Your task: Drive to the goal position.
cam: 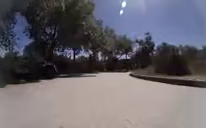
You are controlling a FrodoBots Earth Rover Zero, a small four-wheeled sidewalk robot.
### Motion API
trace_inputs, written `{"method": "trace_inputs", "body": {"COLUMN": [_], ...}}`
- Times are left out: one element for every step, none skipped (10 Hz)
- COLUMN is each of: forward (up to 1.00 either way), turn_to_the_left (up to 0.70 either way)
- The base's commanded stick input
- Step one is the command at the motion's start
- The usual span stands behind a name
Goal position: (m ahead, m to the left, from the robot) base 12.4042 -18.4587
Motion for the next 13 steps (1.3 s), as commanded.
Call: {"method": "trace_inputs", "body": {"forward": [0.85, 0.85, 1.00, 1.00, 1.00, 1.00, 1.00, 1.00, 1.00, 1.00, 1.00, 1.00, 1.00], "turn_to_the_left": [0.00, 0.00, 0.00, 0.00, 0.00, 0.00, 0.00, 0.00, 0.00, 0.00, 0.00, 0.00, 0.00]}}
